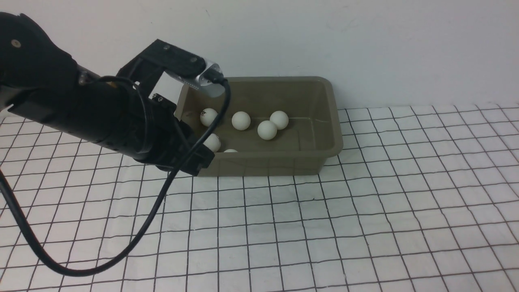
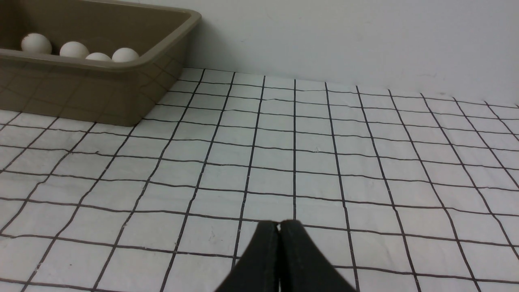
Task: Put the table tennis balls into the box on the white checkered tablecloth.
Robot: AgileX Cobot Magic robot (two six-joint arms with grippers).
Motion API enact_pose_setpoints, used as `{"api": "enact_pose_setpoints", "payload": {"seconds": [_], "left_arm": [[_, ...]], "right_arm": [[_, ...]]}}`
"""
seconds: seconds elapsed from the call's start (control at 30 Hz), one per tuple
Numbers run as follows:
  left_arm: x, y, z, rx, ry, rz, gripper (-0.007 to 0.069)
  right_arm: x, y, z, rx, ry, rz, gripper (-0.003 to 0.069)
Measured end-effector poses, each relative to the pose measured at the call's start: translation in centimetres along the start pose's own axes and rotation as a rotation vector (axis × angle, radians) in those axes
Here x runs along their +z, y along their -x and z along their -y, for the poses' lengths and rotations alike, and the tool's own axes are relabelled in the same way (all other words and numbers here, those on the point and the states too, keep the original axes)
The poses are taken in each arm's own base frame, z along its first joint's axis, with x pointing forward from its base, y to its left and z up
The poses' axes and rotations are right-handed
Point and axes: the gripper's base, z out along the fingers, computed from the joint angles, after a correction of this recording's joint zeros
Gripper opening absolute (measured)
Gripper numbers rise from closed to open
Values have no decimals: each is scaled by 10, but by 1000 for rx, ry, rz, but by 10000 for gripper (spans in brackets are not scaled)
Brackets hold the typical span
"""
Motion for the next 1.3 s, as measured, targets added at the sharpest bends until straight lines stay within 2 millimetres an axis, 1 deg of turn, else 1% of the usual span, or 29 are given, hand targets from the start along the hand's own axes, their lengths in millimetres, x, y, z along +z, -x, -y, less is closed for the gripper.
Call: {"api": "enact_pose_setpoints", "payload": {"seconds": [0.4, 0.57, 0.7, 0.97, 1.1, 1.2, 1.3], "left_arm": [[-1, 16, -3, -95, 24, 184, -4], [-2, 20, -5, 1, 53, 224, -4], [3, 22, -12, 83, 95, 244, -4], [1, 21, -23, 153, 159, 244, -4], [-18, 14, -35, 132, 201, 221, -4], [-42, 2, -44, 115, 265, 169, -4], [-66, -8, -46, 66, 347, 129, -4]], "right_arm": [[0, 0, 0, 1, 0, 0, -15], [0, 0, 0, 1, 0, 0, -15], [0, 0, 0, 1, -1, -1, -15], [0, 0, 0, 1, -1, -1, -15], [0, 0, 0, 1, -1, -1, -15], [0, 0, 0, 1, -1, -1, -15], [0, 0, 0, 1, -1, -1, -15]]}}
